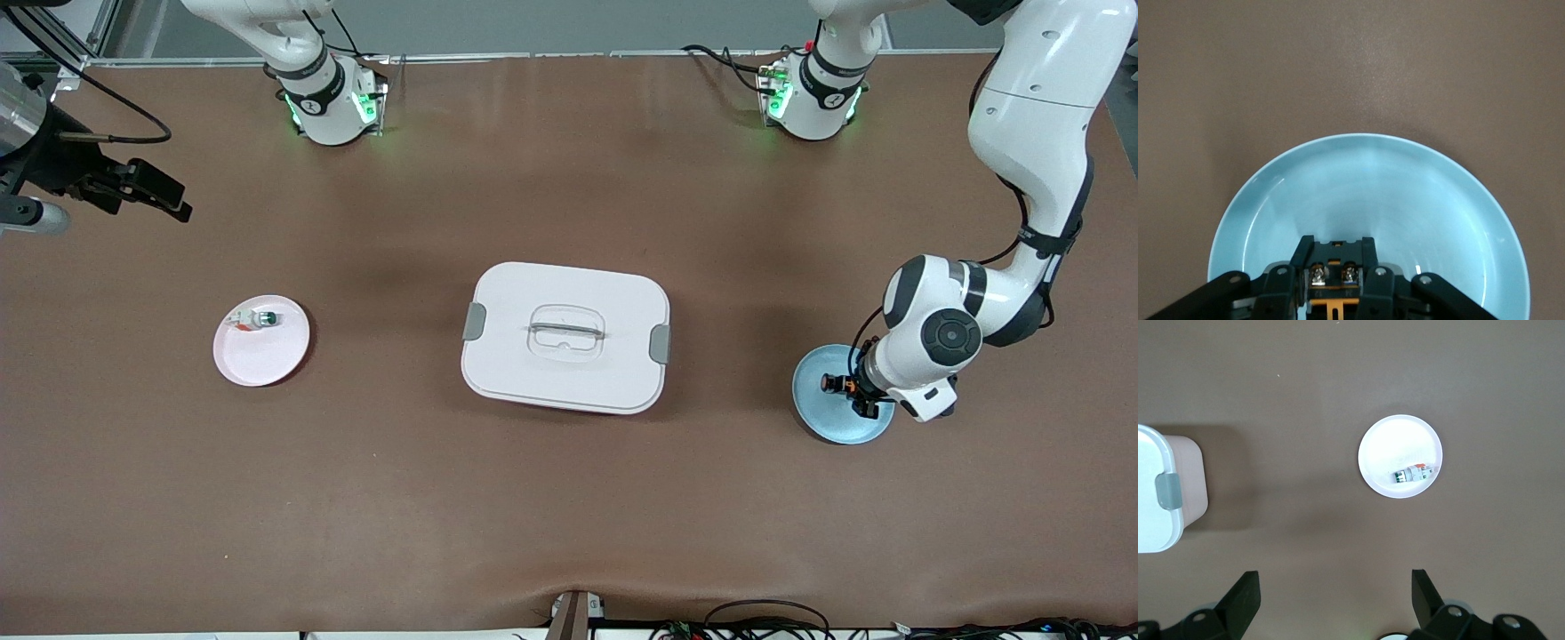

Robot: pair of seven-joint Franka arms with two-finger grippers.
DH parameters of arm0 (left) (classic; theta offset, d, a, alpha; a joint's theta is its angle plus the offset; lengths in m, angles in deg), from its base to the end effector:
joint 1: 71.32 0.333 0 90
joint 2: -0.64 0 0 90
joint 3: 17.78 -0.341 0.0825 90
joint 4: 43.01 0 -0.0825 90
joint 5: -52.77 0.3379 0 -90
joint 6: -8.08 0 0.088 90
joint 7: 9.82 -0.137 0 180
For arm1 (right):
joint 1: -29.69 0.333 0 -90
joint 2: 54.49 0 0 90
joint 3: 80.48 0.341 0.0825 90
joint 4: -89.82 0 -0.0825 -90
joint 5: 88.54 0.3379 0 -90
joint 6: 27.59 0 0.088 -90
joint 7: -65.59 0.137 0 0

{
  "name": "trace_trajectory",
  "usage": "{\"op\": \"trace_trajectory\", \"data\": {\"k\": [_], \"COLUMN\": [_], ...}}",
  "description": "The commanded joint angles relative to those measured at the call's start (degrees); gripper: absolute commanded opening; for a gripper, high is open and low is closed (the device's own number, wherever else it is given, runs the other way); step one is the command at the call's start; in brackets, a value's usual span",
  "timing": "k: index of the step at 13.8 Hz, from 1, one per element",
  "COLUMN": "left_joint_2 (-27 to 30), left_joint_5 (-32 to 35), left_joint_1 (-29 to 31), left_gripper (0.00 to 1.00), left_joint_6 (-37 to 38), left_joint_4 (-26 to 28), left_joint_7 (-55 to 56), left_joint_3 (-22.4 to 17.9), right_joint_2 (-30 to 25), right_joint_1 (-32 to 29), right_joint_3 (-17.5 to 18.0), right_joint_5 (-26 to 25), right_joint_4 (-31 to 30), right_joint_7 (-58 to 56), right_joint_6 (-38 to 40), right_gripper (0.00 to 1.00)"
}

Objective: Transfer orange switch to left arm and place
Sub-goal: 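Open the left gripper to release the switch on the blue plate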

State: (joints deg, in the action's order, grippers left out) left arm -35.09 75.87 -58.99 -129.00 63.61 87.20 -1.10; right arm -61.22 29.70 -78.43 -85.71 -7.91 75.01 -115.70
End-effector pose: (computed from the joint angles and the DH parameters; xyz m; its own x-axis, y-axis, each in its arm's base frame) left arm 0.6169 -0.0233 0.2137 0.2100 0.9731 0.0948 0.9773 -0.2062 -0.0476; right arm 0.4617 0.0246 0.6168 0.9903 -0.1268 -0.0572 -0.1290 -0.9910 -0.0363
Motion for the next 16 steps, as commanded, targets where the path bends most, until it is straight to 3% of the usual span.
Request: {"op": "trace_trajectory", "data": {"k": [1, 4, 6, 8, 10, 16], "left_joint_2": [-0.2, -0.5, -0.6, -0.7, -0.7, -0.2], "left_joint_5": [2.2, 2.7, 2.7, 3.0, 3.0, 1.9], "left_joint_1": [0.5, 0.5, 0.5, 0.6, 0.6, 0.1], "left_gripper": [0.1, 0.11, 0.22, 0.46, 1.0, 1.0], "left_joint_6": [-0.9, -0.9, -0.9, -0.9, -1.1, -1.0], "left_joint_4": [-0.1, -0.2, -0.2, -0.5, -0.9, -1.6], "left_joint_7": [1.0, 1.0, 1.0, 1.1, 1.1, 2.0], "left_joint_3": [0.3, 0.3, 0.3, 0.3, 0.3, 0.4], "right_joint_2": [-0.7, -0.7, -0.7, -0.7, -0.7, -0.7], "right_joint_1": [-0.6, -0.5, -0.5, -0.5, -0.5, -0.5], "right_joint_3": [0.5, 0.5, 0.5, 0.5, 0.5, 0.3], "right_joint_5": [0.0, 0.0, 0.0, 0.0, 0.0, 0.0], "right_joint_4": [0.3, 0.3, 0.3, 0.3, 0.3, 0.3], "right_joint_7": [-3.2, -3.6, -3.6, -3.6, -3.5, -3.7], "right_joint_6": [0.5, 0.4, 0.3, 0.2, 0.3, 0.2], "right_gripper": [1.0, 1.0, 1.0, 1.0, 1.0, 1.0]}}
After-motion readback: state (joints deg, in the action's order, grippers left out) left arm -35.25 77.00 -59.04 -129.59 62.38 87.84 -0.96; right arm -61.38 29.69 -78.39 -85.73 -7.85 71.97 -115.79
